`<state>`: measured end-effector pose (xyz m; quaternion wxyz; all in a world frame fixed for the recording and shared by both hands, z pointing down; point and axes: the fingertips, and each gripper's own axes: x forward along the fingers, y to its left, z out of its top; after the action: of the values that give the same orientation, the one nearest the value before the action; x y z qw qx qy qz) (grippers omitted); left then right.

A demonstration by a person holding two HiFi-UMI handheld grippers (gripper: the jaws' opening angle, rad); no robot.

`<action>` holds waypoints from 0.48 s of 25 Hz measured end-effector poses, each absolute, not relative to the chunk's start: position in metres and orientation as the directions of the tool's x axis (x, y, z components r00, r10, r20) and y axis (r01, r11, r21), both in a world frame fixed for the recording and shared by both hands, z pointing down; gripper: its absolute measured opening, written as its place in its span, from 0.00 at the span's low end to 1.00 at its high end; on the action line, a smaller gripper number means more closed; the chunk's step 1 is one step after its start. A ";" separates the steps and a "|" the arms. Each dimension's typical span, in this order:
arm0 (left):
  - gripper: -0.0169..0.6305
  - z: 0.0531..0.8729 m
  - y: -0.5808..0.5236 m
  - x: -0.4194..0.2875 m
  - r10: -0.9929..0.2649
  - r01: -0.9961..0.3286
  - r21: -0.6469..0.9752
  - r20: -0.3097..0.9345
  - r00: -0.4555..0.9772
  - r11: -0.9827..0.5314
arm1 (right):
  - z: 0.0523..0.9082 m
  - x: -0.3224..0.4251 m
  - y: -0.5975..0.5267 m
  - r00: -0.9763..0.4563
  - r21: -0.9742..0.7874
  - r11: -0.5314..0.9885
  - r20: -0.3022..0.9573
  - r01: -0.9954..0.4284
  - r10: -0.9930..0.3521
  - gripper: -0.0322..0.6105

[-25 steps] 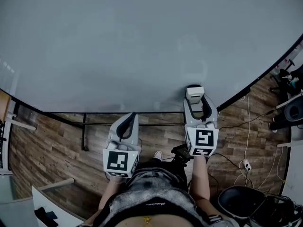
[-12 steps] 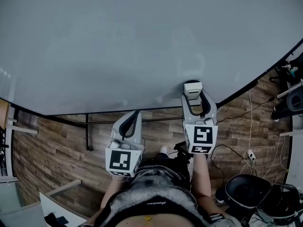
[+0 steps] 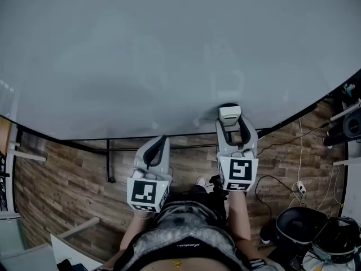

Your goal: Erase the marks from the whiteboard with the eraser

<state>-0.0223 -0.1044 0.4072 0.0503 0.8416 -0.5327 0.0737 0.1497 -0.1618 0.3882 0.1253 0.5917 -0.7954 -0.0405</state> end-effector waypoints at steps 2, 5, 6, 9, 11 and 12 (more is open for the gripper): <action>0.03 0.406 -0.101 -0.037 -0.886 -0.901 0.005 0.174 0.429 -0.435 | 0.386 0.128 -0.157 -0.278 0.217 0.304 0.145 -0.928 -0.950 0.42; 0.03 0.405 -0.095 -0.058 -0.884 -0.899 0.016 0.174 0.433 -0.438 | 0.383 0.105 -0.151 -0.271 0.222 0.296 0.137 -0.929 -0.953 0.42; 0.03 0.405 -0.095 -0.063 -0.883 -0.898 0.020 0.175 0.436 -0.439 | 0.383 0.101 -0.150 -0.264 0.223 0.289 0.136 -0.931 -0.955 0.42; 0.03 0.408 -0.099 -0.076 -0.874 -0.889 0.000 0.180 0.451 -0.459 | 0.384 0.090 -0.155 -0.255 0.215 0.280 0.139 -0.936 -0.957 0.42; 0.03 0.410 -0.098 -0.085 -0.870 -0.886 0.000 0.184 0.457 -0.465 | 0.386 0.079 -0.155 -0.253 0.213 0.279 0.140 -0.937 -0.957 0.42; 0.03 0.411 -0.097 -0.090 -0.869 -0.884 0.000 0.185 0.459 -0.467 | 0.387 0.072 -0.154 -0.253 0.211 0.278 0.139 -0.937 -0.957 0.42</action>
<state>-0.0902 -0.0973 0.4111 0.0478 0.8527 -0.5140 0.0796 0.0721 -0.1540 0.3867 0.1200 0.5992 -0.7904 -0.0424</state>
